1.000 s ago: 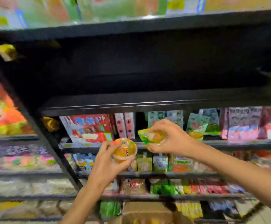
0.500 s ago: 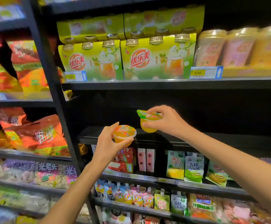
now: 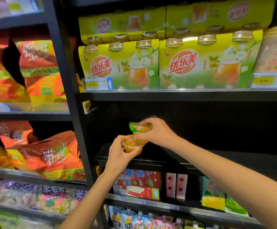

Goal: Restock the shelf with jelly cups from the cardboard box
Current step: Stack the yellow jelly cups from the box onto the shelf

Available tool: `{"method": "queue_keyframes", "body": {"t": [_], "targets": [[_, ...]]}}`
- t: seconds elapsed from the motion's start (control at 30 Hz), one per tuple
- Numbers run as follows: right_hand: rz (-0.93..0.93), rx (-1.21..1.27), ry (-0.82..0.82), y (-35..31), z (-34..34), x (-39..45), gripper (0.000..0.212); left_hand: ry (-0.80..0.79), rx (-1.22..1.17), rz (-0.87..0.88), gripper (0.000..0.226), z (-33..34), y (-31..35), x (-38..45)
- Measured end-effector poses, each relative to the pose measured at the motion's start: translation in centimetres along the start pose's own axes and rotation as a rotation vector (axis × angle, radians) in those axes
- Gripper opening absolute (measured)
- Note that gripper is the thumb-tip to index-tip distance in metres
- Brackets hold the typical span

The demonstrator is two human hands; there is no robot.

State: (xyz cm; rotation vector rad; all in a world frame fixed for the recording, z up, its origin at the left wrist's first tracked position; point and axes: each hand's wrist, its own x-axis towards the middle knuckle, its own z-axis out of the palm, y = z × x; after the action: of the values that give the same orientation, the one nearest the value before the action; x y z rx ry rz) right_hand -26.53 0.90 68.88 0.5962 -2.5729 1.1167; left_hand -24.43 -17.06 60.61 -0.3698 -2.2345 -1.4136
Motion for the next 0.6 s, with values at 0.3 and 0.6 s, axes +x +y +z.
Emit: {"method": "queue_keyframes", "body": {"t": [0.3, 0.6], "targets": [[0.021, -0.107, -0.006, 0.2, 4.4, 5.2, 0.058, -0.141, -0.068, -0.094, 0.045, -0.9, -3.3, 4.7], [0.055, -0.173, 0.077, 0.6, 5.7, 6.8, 0.055, -0.195, -0.1, -0.137, 0.057, -1.5, -3.6, 6.4]]}}
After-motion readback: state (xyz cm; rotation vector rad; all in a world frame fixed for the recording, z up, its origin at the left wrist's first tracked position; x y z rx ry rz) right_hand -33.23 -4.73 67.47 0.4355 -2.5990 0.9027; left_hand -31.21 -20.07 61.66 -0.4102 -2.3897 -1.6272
